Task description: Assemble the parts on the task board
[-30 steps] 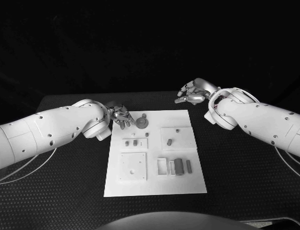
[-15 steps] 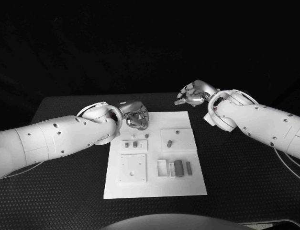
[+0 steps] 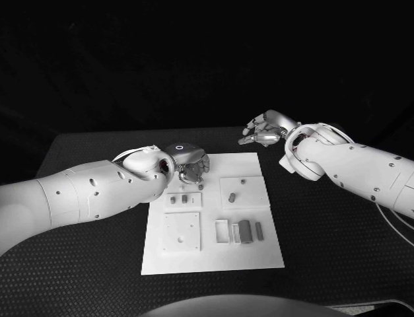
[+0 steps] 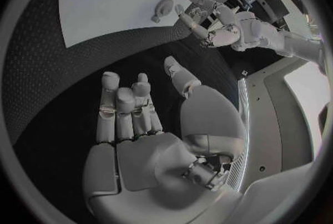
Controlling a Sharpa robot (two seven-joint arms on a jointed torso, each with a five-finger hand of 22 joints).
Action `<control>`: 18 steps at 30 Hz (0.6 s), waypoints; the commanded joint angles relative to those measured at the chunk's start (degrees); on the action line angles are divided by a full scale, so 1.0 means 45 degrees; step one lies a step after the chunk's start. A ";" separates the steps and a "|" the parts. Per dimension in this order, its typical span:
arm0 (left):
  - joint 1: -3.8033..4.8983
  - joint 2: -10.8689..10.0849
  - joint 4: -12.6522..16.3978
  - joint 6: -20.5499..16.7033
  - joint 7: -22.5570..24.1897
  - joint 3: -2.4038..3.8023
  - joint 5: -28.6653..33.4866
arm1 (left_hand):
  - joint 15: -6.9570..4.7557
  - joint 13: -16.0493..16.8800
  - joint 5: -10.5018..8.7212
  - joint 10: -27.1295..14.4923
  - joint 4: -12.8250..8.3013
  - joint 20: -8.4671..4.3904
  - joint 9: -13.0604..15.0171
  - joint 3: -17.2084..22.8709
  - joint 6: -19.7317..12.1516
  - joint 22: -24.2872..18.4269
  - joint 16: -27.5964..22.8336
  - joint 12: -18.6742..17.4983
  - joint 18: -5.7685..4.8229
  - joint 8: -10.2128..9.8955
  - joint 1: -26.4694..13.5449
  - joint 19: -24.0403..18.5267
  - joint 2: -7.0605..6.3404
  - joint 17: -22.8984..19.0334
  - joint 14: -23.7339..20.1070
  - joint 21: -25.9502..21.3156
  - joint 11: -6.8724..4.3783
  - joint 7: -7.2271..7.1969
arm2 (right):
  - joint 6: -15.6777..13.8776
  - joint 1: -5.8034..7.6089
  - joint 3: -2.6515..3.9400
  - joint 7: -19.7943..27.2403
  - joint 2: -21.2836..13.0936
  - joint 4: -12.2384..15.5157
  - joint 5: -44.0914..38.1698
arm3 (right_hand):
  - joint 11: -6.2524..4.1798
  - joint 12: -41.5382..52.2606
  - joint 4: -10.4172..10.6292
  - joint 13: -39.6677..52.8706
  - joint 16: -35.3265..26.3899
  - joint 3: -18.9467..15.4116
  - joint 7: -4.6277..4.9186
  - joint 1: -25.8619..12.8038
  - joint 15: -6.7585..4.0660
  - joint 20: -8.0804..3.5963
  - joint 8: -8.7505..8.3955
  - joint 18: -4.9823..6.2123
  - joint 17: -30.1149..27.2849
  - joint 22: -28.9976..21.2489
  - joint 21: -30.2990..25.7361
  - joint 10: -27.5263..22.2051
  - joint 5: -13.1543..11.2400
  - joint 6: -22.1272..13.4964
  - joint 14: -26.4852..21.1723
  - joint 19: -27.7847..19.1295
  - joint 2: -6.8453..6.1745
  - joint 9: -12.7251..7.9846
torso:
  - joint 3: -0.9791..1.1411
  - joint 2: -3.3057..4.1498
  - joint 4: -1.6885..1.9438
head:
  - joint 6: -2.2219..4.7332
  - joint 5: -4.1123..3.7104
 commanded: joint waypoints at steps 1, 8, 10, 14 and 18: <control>-0.0066 0.0103 -0.0152 0.0316 0.0207 -0.0002 -0.0648 | -0.0001 -0.0049 -0.0061 0.0137 0.0007 -0.0015 -0.0030 -0.0048 -0.0028 0.0318 0.0155 -0.0109 0.1115 -0.0067 0.0006 0.0242 -0.0005 0.0046 0.0223 0.0163 0.0001 -0.0082 | 0.0074 -0.0006 0.0006 0.0130 0.0013 0.0053 -0.0005 | 0.0005 0.0074 -0.0024 -0.0022 0.0041 -0.0032 0.0073 -0.0068 -0.0084 -0.0006 -0.0021 0.0186 -0.0017 0.0129 -0.0045 -0.0048 0.0024 -0.0009 -0.0003 -0.0049 0.0052 0.0002 | 0.0004 0.0000 0.0007 | -0.0035 -0.0034; -0.0195 0.0206 -0.0389 0.0473 0.0229 -0.0003 -0.0648 | 0.0006 -0.0124 -0.0060 0.0206 0.0016 -0.0003 -0.0070 -0.0060 0.0000 0.0319 0.0336 -0.0232 0.1238 -0.0069 -0.0044 0.0461 0.0052 0.0112 0.0349 0.0367 0.0007 -0.0091 | 0.0066 -0.0006 0.0006 0.0126 0.0002 0.0092 -0.0005 | 0.0006 0.0076 -0.0023 -0.0024 0.0042 -0.0032 0.0074 -0.0070 -0.0082 -0.0006 -0.0021 0.0187 -0.0018 0.0130 -0.0044 -0.0047 0.0024 -0.0009 -0.0002 -0.0047 0.0055 0.0003 | -0.0001 -0.0001 0.0001 | -0.0076 -0.0060; -0.0203 0.0195 -0.0370 0.0544 0.0241 -0.0003 -0.0648 | 0.0006 -0.0137 -0.0059 0.0229 0.0013 -0.0001 -0.0076 -0.0058 0.0015 0.0320 0.0373 -0.0252 0.1258 -0.0064 -0.0047 0.0481 0.0071 0.0127 0.0362 0.0401 0.0006 -0.0089 | 0.0067 -0.0006 0.0006 0.0124 -0.0011 0.0102 -0.0005 | 0.0006 0.0076 -0.0023 -0.0025 0.0042 -0.0032 0.0074 -0.0069 -0.0082 -0.0006 -0.0021 0.0187 -0.0018 0.0130 -0.0044 -0.0046 0.0024 -0.0008 -0.0001 -0.0047 0.0057 0.0004 | 0.0000 -0.0009 0.0004 | -0.0093 -0.0085; -0.0203 0.0189 -0.0395 0.0705 0.0235 -0.0003 -0.0730 | -0.0003 -0.0144 -0.0058 0.0338 0.0001 0.0003 -0.0077 -0.0055 0.0086 0.0320 0.0427 -0.0252 0.1285 -0.0032 -0.0050 0.0490 0.0096 0.0144 0.0367 0.0458 -0.0005 -0.0093 | 0.0070 -0.0005 0.0006 0.0118 -0.0018 0.0100 -0.0005 | 0.0007 0.0078 -0.0023 -0.0026 0.0043 -0.0032 0.0074 -0.0069 -0.0081 -0.0006 -0.0020 0.0186 -0.0018 0.0130 -0.0044 -0.0045 0.0024 -0.0007 0.0000 -0.0046 0.0059 0.0005 | 0.0000 -0.0016 0.0015 | -0.0135 -0.0104; -0.0221 0.0251 -0.0529 0.0773 0.0255 -0.0006 -0.0739 | -0.0011 -0.0150 -0.0059 0.0420 -0.0002 0.0003 -0.0079 -0.0057 0.0141 0.0322 0.0459 -0.0254 0.1298 -0.0008 -0.0058 0.0488 0.0112 0.0152 0.0364 0.0503 -0.0013 -0.0101 | 0.0074 -0.0005 0.0006 0.0118 -0.0011 0.0109 -0.0005 | 0.0007 0.0079 -0.0023 -0.0027 0.0043 -0.0032 0.0075 -0.0071 -0.0081 -0.0006 -0.0019 0.0187 -0.0019 0.0130 -0.0044 -0.0045 0.0024 -0.0005 0.0000 -0.0045 0.0061 0.0006 | 0.0002 -0.0014 0.0013 | -0.0134 -0.0102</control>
